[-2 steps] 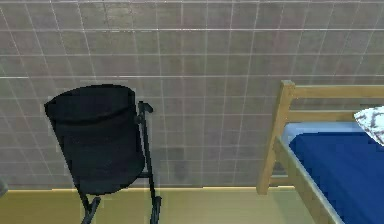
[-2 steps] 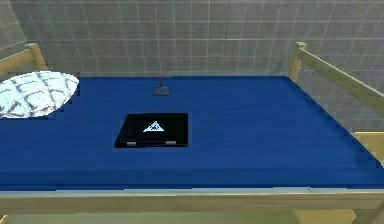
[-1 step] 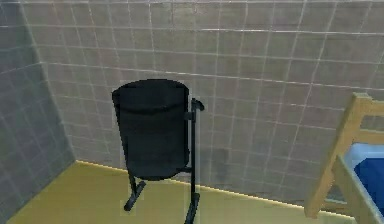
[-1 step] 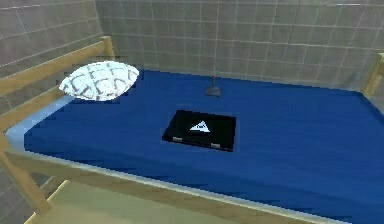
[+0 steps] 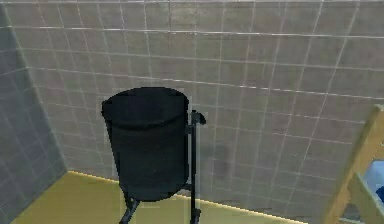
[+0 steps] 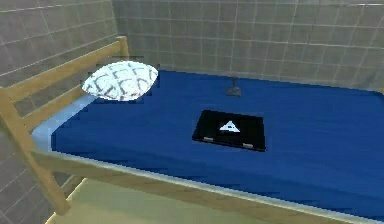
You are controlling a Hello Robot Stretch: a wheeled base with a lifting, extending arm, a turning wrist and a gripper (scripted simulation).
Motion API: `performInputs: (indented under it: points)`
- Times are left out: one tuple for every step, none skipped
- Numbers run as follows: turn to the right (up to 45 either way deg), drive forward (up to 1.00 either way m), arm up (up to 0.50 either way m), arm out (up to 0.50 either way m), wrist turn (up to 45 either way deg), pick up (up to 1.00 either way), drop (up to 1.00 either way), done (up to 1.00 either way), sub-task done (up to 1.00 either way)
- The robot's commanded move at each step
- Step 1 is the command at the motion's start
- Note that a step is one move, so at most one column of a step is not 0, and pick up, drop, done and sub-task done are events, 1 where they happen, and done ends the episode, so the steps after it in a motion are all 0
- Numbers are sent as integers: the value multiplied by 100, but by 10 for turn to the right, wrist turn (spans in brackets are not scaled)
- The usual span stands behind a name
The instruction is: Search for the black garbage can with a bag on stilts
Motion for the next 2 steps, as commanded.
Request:
performInputs:
  points:
    - [-120,0,0,0,0,0,0,0,0]
    - [0,0,0,0,0,0,0,100,0]
